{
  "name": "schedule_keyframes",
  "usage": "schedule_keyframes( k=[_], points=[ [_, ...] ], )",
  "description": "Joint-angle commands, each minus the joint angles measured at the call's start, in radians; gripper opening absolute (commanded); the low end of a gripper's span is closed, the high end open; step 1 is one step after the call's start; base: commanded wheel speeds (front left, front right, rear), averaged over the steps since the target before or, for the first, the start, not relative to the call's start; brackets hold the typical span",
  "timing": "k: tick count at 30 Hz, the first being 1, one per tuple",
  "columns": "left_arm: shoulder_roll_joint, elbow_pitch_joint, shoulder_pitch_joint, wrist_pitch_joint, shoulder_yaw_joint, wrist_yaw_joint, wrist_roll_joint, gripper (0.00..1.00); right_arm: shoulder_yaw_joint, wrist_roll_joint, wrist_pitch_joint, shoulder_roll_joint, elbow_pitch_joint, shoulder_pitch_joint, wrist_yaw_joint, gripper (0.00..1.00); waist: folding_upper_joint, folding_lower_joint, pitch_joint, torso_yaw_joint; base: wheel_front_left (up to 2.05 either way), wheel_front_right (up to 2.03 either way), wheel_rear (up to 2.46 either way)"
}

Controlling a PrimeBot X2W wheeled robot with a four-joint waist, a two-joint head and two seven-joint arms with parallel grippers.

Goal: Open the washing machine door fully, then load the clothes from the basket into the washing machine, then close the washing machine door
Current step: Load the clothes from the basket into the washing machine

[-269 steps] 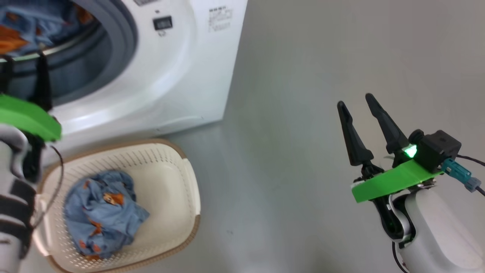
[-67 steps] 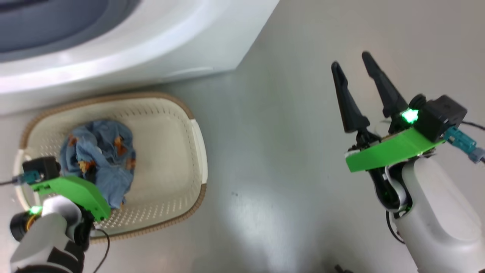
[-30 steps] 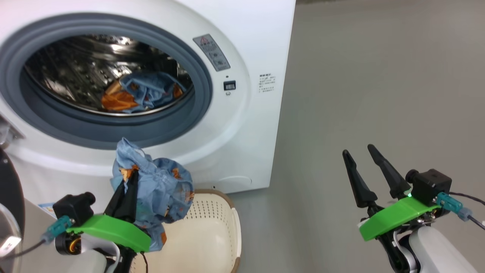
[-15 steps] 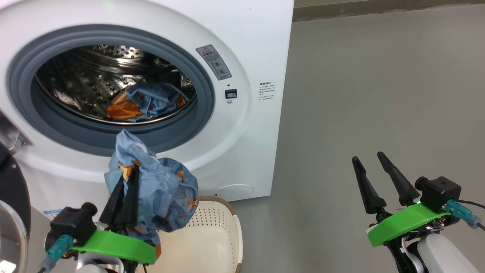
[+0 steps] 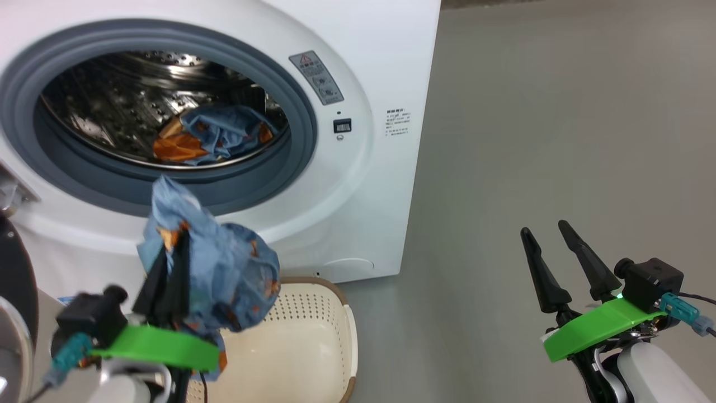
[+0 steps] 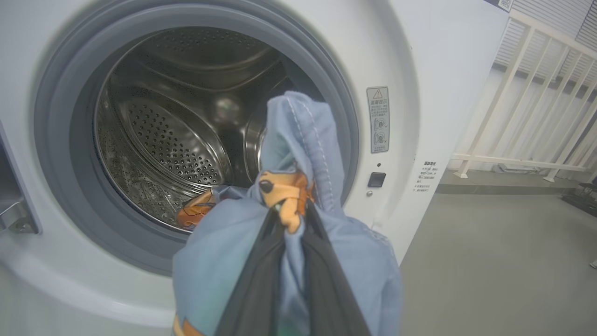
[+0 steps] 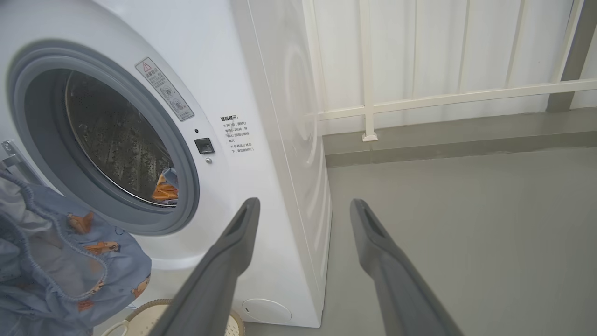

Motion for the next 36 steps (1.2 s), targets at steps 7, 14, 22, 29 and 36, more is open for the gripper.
schedule_keyframes(
  k=[7,14,22,29,36],
  points=[
    [0.037,0.008,-0.188,-0.011,0.081,-0.005,0.003,0.00,0.018,-0.009,-0.008,-0.020,-0.033,-0.046,0.004,1.00,0.0000,0.0000,0.071,-0.022,0.00,0.00,0.00],
    [0.050,0.132,-0.342,-0.015,0.110,-0.044,-0.003,0.00,0.017,-0.019,-0.008,-0.023,-0.048,-0.076,0.004,1.00,0.0000,0.0000,0.164,-0.058,0.00,0.00,0.00],
    [0.063,0.469,-0.572,0.018,0.092,-0.115,-0.001,0.00,0.008,-0.036,-0.008,-0.020,-0.073,-0.112,0.004,1.00,0.0000,0.0000,0.307,-0.102,0.00,0.00,0.00],
    [0.070,0.709,-0.794,0.010,0.084,-0.149,0.013,0.00,-0.007,-0.053,-0.008,-0.008,-0.101,-0.139,0.004,1.00,0.0000,0.0000,0.437,-0.141,0.00,0.00,0.00],
    [0.094,0.859,-0.979,0.001,0.070,-0.162,0.041,0.00,-0.010,-0.069,-0.008,0.022,-0.129,-0.160,0.004,1.00,0.0000,0.0000,0.555,-0.173,0.00,0.00,0.00]
  ],
)
